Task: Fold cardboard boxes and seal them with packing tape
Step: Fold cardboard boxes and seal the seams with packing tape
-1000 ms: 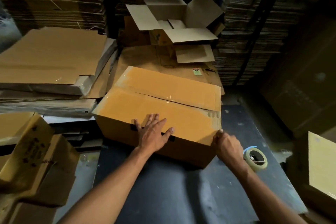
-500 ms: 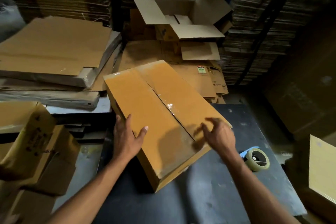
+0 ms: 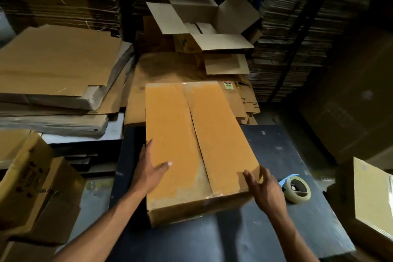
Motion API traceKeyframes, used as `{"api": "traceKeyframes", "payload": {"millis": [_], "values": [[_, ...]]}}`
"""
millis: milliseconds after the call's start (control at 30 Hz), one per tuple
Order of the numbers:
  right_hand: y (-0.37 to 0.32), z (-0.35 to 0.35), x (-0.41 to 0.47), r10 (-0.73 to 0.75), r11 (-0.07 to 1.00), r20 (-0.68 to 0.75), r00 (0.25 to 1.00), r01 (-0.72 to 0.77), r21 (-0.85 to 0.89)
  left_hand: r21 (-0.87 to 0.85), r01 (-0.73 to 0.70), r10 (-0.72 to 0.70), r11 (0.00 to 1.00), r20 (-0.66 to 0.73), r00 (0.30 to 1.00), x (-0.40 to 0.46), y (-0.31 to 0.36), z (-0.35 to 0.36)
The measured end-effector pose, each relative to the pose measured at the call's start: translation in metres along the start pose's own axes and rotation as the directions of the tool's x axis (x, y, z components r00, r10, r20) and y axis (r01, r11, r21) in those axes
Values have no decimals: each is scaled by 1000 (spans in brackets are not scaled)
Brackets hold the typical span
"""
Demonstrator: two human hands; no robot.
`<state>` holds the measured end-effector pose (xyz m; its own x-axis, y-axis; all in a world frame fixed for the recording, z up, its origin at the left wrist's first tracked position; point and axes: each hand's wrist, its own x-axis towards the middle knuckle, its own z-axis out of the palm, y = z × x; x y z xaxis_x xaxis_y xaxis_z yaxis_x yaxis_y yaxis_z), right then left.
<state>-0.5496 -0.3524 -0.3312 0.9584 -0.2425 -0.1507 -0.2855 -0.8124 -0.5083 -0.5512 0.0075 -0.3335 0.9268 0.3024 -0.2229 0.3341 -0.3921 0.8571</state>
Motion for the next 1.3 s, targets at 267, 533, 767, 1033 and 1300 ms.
{"api": "traceKeyframes", "payload": {"millis": [267,533,767,1033,1300], "values": [[32,-20,25,-30,999,-66,997,29,-21,389,-102,131,916,-49,990,-13,35,52],[125,-62,96,-135,985,50,990,128,117,573,-539,453,618,301,839,-77,121,175],[219,-84,192,-187,855,392,901,346,-386,743,-547,370,385,419,829,-78,155,297],[220,-62,223,-289,666,538,791,570,-480,743,-507,333,438,389,859,-78,149,310],[255,-72,185,-193,886,530,826,379,-268,645,-497,393,581,312,865,-84,153,311]]}}
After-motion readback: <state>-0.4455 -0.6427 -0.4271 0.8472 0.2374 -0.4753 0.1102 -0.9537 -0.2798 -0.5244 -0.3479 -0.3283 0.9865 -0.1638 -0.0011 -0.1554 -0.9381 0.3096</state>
